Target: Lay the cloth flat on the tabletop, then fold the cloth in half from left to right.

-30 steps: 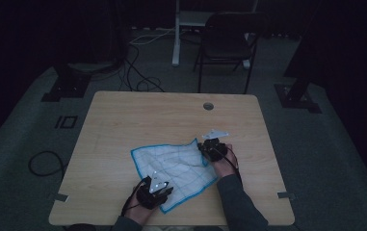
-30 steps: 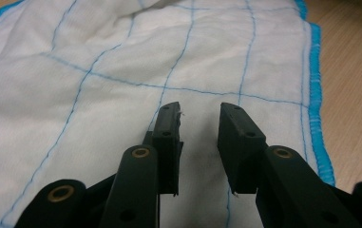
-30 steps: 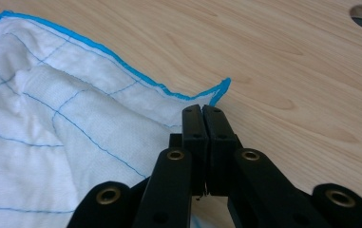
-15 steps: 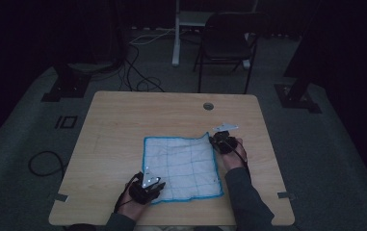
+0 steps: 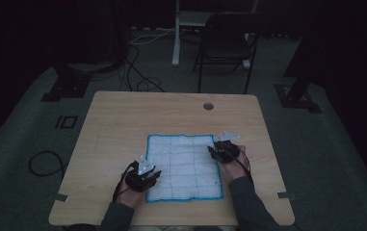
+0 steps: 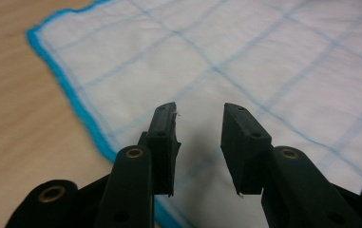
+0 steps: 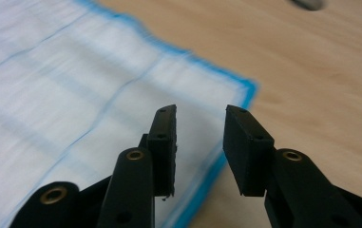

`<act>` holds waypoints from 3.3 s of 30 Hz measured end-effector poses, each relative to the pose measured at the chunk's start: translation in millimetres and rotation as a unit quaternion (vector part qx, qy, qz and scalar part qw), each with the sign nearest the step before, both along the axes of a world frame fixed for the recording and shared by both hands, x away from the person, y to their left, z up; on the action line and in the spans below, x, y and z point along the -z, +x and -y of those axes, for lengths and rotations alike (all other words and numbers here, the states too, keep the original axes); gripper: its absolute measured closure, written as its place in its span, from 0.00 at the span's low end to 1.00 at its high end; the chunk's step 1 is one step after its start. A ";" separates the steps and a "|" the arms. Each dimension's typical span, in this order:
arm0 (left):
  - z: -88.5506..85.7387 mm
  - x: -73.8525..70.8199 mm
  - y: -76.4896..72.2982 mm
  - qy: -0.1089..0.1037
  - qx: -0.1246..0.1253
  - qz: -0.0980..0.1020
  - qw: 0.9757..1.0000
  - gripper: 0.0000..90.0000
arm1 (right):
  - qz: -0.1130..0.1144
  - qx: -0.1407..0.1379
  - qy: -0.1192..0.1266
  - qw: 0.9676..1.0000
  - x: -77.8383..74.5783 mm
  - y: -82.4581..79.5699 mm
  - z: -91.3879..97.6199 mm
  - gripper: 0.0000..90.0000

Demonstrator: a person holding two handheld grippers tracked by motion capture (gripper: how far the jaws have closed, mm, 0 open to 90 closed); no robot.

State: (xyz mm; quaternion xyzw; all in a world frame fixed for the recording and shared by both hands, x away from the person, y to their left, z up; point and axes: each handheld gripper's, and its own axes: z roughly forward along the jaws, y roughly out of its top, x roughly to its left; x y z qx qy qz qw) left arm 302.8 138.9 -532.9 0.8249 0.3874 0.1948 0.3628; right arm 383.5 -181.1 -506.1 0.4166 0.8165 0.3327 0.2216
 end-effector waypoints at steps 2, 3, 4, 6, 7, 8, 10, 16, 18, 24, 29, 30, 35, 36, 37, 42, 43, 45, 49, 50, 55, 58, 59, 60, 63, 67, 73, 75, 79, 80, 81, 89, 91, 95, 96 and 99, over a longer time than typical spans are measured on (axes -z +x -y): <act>-2.2 0.4 6.3 0.008 -0.006 0.002 1.000 0.75 | -0.004 -0.025 -0.007 1.000 6.7 -14.3 -5.3 0.71; -2.8 1.0 8.9 0.013 -0.009 0.002 1.000 0.75 | -0.004 -0.029 -0.008 1.000 9.4 -19.2 -6.6 0.71; -3.5 1.6 11.3 0.019 -0.012 0.001 1.000 0.75 | -0.008 -0.036 -0.007 0.999 13.1 -24.6 -7.5 0.70; -4.1 3.5 14.9 0.028 -0.016 -0.001 0.999 0.77 | -0.012 -0.045 -0.008 0.999 20.4 -33.8 -7.0 0.69; -4.2 4.9 16.7 0.032 -0.017 -0.005 0.999 0.77 | -0.016 -0.046 -0.005 0.999 24.1 -37.0 -6.1 0.69; -4.4 5.7 17.6 0.030 -0.017 -0.007 0.999 0.77 | -0.022 -0.045 -0.006 0.999 28.1 -39.7 -4.3 0.68; -4.9 5.8 19.3 0.028 -0.016 -0.008 0.999 0.77 | -0.024 -0.041 0.002 0.999 32.2 -41.7 -0.8 0.68; -6.5 5.9 27.8 0.029 -0.017 -0.009 0.999 0.75 | -0.026 -0.036 0.020 0.999 34.4 -40.9 3.0 0.68; -7.7 6.2 31.4 0.025 -0.019 -0.011 0.999 0.75 | -0.024 -0.031 0.024 0.999 35.3 -40.3 1.8 0.67; -10.0 7.1 40.9 0.020 -0.028 -0.009 0.999 0.74 | -0.023 -0.021 0.030 0.999 36.0 -36.5 0.4 0.67; -11.7 7.5 46.2 0.018 -0.033 -0.008 0.999 0.74 | -0.021 -0.018 0.034 0.999 36.8 -32.7 0.2 0.67; -12.1 7.7 47.1 0.016 -0.035 -0.008 0.999 0.74 | -0.021 -0.018 0.036 0.999 37.0 -32.0 0.4 0.67; -13.2 8.5 48.0 0.011 -0.038 -0.007 0.999 0.74 | -0.021 -0.015 0.039 0.999 37.4 -31.1 0.3 0.67; -13.4 8.5 48.3 0.011 -0.038 -0.008 0.999 0.74 | -0.020 -0.014 0.039 0.999 37.4 -31.3 0.1 0.67; -13.5 8.4 48.5 0.010 -0.038 -0.008 0.999 0.74 | -0.020 -0.014 0.038 0.999 37.4 -31.3 0.1 0.68; -13.7 8.7 49.2 0.006 -0.041 -0.009 0.999 0.74 | -0.020 -0.015 0.038 0.999 37.4 -31.2 0.1 0.67; -13.7 8.8 49.3 0.004 -0.042 -0.010 0.999 0.74 | -0.020 -0.015 0.039 0.999 37.4 -31.1 0.1 0.67; -13.8 8.8 49.3 0.003 -0.044 -0.011 0.999 0.74 | -0.020 -0.015 0.038 0.999 37.4 -31.1 0.1 0.67; -14.1 8.8 50.2 0.003 -0.049 -0.011 0.999 0.74 | -0.019 -0.015 0.039 0.999 37.6 -31.0 0.1 0.67; -14.2 8.9 50.6 0.002 -0.050 -0.011 0.999 0.74 | -0.019 -0.014 0.039 0.999 37.5 -30.9 0.0 0.67; -15.0 8.2 52.8 0.005 -0.060 -0.014 0.998 0.74 | -0.018 -0.012 0.041 0.999 37.9 -30.3 -2.1 0.67; -13.0 6.9 52.0 0.002 -0.078 -0.021 0.997 0.72 | -0.017 -0.011 0.041 0.999 38.0 -29.6 -3.2 0.67; -12.2 6.2 51.2 0.001 -0.086 -0.020 0.996 0.70 | -0.017 -0.011 0.041 0.999 38.0 -29.7 -3.5 0.67; -12.1 5.0 49.8 -0.001 -0.092 -0.017 0.996 0.68 | -0.017 -0.011 0.041 0.999 38.1 -29.8 -3.6 0.67; -14.0 2.3 46.5 -0.014 -0.111 -0.007 0.994 0.65 | -0.017 -0.011 0.041 0.999 38.1 -29.8 -3.5 0.67; -18.6 3.8 49.2 -0.022 -0.130 -0.015 0.991 0.61 | -0.016 -0.011 0.039 0.999 38.2 -30.2 -3.8 0.67; -23.2 8.3 56.8 -0.038 -0.137 -0.038 0.989 0.57 | -0.016 -0.008 0.039 0.999 38.3 -30.9 -4.3 0.67; -22.9 8.4 57.5 -0.039 -0.136 -0.038 0.989 0.57 | -0.016 -0.008 0.040 0.999 38.3 -31.2 -4.4 0.67; -22.6 8.7 58.4 -0.042 -0.136 -0.038 0.989 0.58 | -0.015 -0.007 0.040 0.999 38.5 -31.6 -4.5 0.67; -22.1 8.8 58.4 -0.041 -0.136 -0.038 0.989 0.58 | -0.015 -0.007 0.040 0.999 38.5 -31.7 -4.5 0.67; -22.1 8.8 58.4 -0.041 -0.136 -0.038 0.989 0.58 | -0.015 -0.007 0.040 0.999 38.5 -31.7 -4.5 0.67; -14.7 8.2 60.3 -0.024 -0.133 -0.034 0.990 0.61 | -0.015 -0.005 0.043 0.999 38.8 -32.5 -4.6 0.67; -13.1 7.9 59.7 -0.022 -0.133 -0.034 0.990 0.66 | -0.015 -0.005 0.044 0.999 38.9 -32.7 -4.4 0.67; -12.9 7.4 59.2 -0.027 -0.129 -0.039 0.991 0.79 | -0.014 -0.003 0.045 0.999 39.2 -33.3 -4.5 0.66; -13.0 7.3 59.1 -0.029 -0.127 -0.040 0.991 0.82 | -0.014 -0.003 0.046 0.999 39.2 -33.4 -4.5 0.66; -12.0 7.5 58.7 -0.033 -0.121 -0.043 0.991 0.91 | -0.016 -0.004 0.046 0.999 39.0 -34.0 -4.4 0.66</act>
